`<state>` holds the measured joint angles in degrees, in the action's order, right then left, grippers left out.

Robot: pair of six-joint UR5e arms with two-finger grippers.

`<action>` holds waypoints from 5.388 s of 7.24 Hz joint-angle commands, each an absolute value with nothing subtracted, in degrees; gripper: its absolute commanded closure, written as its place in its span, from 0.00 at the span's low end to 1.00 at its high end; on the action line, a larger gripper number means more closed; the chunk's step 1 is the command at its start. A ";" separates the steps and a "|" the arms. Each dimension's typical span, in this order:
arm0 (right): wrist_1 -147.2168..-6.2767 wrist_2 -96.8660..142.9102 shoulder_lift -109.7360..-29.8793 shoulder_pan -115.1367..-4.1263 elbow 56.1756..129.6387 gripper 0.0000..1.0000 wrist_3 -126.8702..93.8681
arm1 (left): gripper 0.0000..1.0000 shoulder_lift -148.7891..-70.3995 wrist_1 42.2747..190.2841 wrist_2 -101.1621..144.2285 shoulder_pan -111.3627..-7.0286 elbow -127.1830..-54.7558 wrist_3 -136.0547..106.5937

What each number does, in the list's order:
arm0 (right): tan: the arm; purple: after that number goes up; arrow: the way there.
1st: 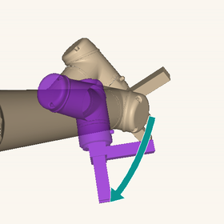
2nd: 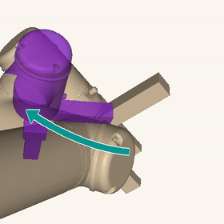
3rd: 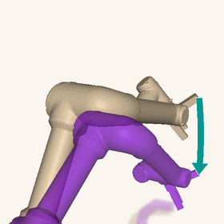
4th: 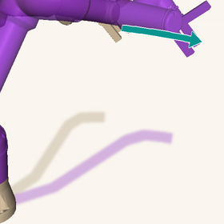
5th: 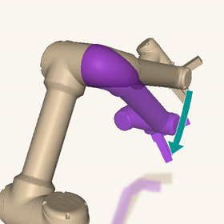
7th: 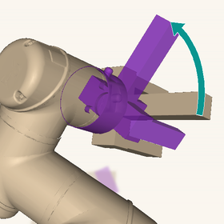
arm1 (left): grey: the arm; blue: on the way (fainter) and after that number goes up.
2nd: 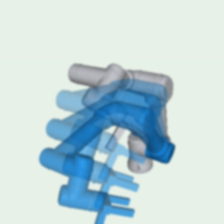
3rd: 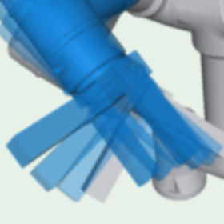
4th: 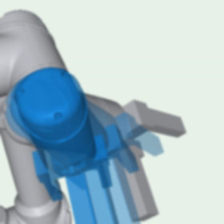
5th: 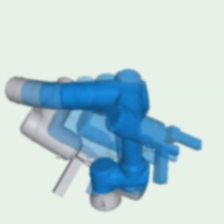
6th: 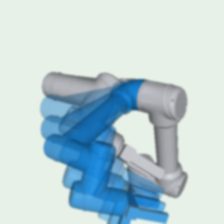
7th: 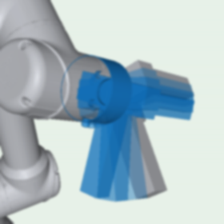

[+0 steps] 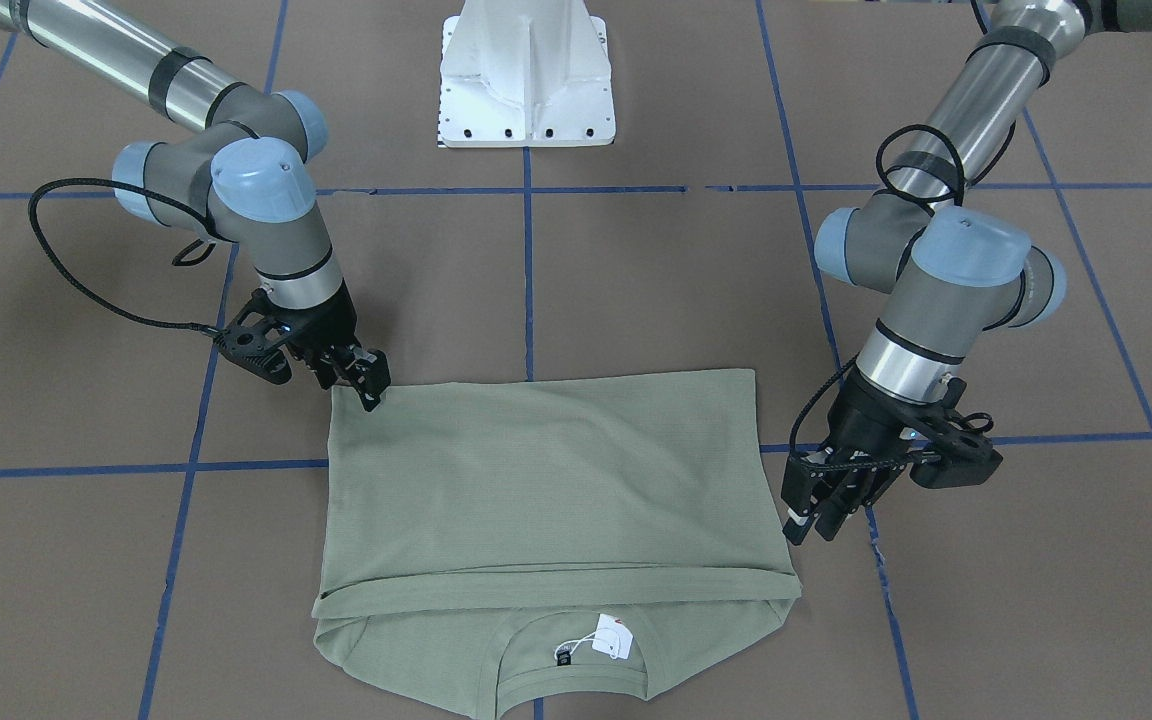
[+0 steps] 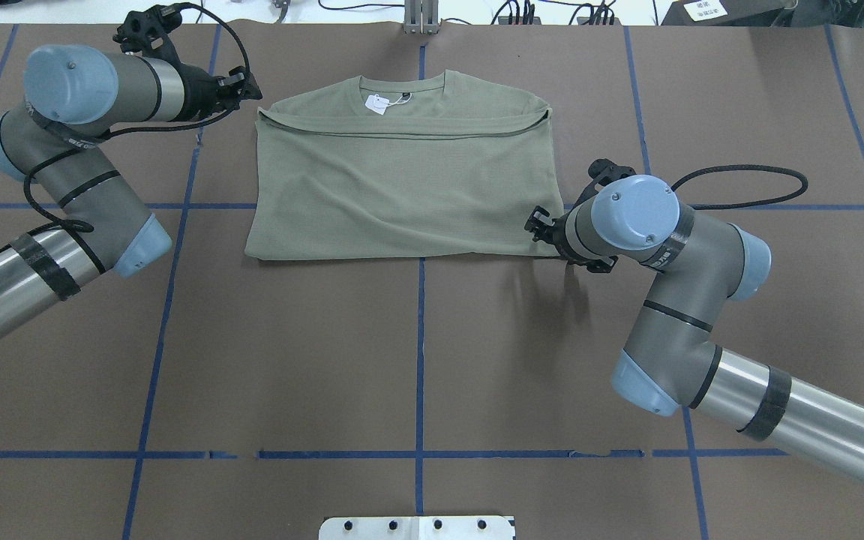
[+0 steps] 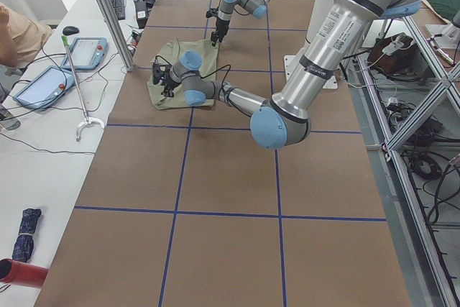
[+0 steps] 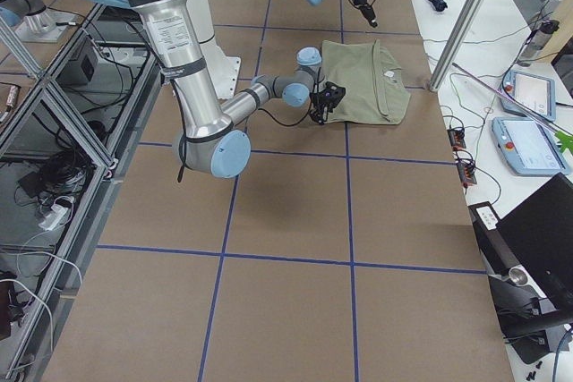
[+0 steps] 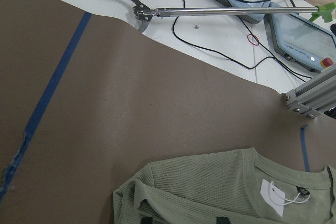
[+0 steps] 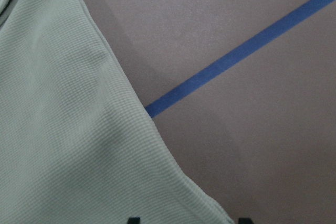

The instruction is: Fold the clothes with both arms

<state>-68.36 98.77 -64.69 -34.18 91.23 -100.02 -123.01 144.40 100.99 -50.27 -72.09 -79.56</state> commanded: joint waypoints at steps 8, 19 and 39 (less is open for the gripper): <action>-75.98 99.23 -72.83 -31.06 110.14 1.00 -100.80 | 0.50 -122.09 145.02 101.25 -50.27 -74.51 -79.80; -80.16 108.81 -87.01 -8.84 131.81 0.00 -116.19 | 0.34 -108.72 144.05 120.23 -42.74 -95.27 -96.58; -80.16 106.79 -77.97 -27.60 123.67 0.00 -111.01 | 1.00 -122.72 131.13 110.48 -44.52 -81.37 -88.42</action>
<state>-80.13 107.31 -78.85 -27.62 124.58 -111.03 -116.41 130.79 110.35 -40.00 -87.76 -90.06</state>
